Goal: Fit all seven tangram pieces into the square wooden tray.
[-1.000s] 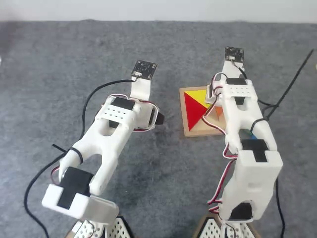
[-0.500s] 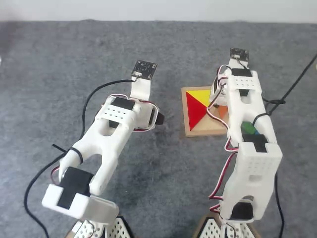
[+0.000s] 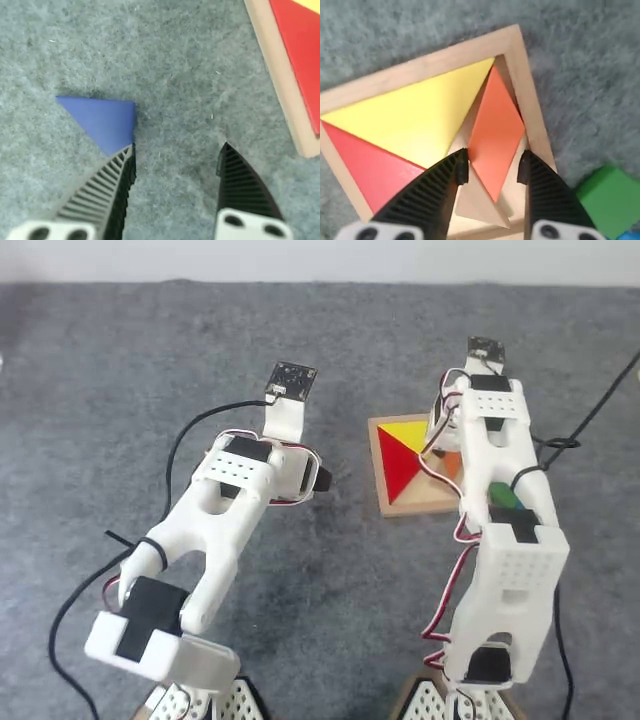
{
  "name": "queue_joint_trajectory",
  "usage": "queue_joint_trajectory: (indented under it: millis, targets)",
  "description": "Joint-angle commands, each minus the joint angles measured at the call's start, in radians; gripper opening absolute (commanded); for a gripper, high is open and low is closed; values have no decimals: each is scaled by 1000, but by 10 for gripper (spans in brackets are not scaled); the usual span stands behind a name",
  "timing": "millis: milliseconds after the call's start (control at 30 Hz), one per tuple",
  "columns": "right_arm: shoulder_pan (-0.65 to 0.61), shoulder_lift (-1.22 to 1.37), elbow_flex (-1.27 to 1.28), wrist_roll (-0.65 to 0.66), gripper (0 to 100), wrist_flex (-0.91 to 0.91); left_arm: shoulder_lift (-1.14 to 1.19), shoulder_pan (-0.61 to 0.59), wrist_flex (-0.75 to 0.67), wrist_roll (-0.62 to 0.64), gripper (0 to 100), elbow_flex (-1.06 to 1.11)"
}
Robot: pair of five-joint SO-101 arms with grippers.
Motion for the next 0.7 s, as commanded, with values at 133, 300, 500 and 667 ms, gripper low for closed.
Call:
queue_joint_trajectory:
  millis: [133,300,500,667]
  targets:
    - [33,2,-84,-11,194,-22,-54,8,-15,-6,258,-5]
    - [28,44,-86,-5,196,-33,-54,8,-15,-6,258,-5]
    - [-35,104,-123,-5,197,-25,-54,8,-15,-6,258,-5]
    - [-51,111,-135,-5,197,-19,-54,8,-15,-6,258,-5]
